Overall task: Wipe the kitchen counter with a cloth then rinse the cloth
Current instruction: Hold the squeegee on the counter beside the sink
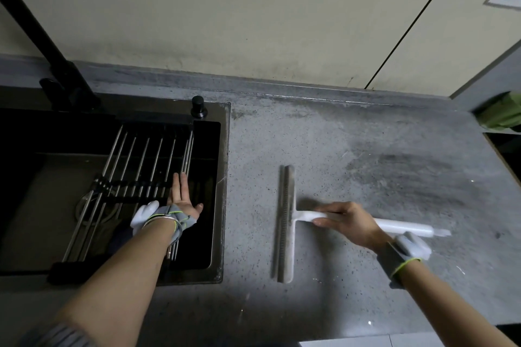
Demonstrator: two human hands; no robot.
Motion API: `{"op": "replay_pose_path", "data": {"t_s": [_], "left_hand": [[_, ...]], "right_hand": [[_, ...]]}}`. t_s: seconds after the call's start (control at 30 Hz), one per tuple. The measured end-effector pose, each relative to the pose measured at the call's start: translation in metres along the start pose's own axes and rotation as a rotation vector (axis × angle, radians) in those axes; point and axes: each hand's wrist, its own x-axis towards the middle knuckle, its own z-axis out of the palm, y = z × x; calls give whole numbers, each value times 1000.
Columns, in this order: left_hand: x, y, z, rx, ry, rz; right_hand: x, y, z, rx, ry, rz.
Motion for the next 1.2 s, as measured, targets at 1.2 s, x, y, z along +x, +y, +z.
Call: {"op": "replay_pose_path", "data": {"t_s": [1.2], "left_hand": [[45, -35, 23, 82, -68, -33]], "right_hand": [[28, -26, 21, 97, -79, -66]]}}
